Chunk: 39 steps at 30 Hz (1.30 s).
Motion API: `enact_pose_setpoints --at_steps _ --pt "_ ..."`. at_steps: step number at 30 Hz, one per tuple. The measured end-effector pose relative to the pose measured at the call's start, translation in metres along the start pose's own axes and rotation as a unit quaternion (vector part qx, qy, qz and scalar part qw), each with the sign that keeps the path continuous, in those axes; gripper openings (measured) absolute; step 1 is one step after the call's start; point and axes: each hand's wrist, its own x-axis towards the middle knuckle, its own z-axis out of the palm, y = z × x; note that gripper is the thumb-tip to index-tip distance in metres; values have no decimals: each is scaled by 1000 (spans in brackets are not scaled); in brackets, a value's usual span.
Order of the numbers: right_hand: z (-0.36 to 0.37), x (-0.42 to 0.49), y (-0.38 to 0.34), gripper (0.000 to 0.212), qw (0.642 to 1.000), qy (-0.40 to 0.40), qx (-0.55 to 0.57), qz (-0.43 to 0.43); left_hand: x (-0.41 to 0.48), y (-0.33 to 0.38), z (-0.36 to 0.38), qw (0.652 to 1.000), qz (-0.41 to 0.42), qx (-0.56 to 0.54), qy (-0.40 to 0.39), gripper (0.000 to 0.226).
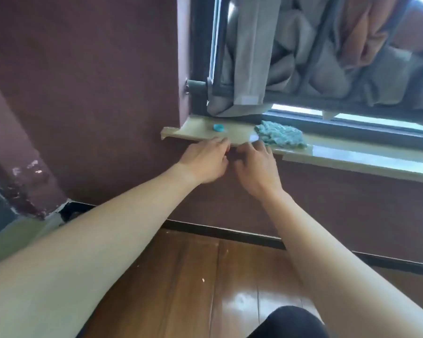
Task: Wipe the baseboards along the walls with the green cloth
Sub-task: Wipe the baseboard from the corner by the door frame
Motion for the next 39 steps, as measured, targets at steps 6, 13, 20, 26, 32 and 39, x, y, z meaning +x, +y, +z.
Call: enact_pose_setpoints --at_steps 6,13,20,26,32,39 --pt "-11 34 45 62 994 40 -90 40 46 35 16 998 53 0 17 27" --pt "-1 72 79 58 986 -66 -90 125 74 34 27 999 18 -15 -39 40" --pt "3 42 67 39 988 27 -135 70 69 35 26 999 6 -8 -47 39" --pt "-8 13 38 35 992 62 -29 105 34 32 9 992 -3 -94 -82 52" --pt "22 -55 -16 26 875 -183 398 206 -30 9 -14 949 -91 -280 -115 66" --pt "44 -99 -108 24 738 -258 541 310 -137 -43 -41 912 -215 -331 -109 35"
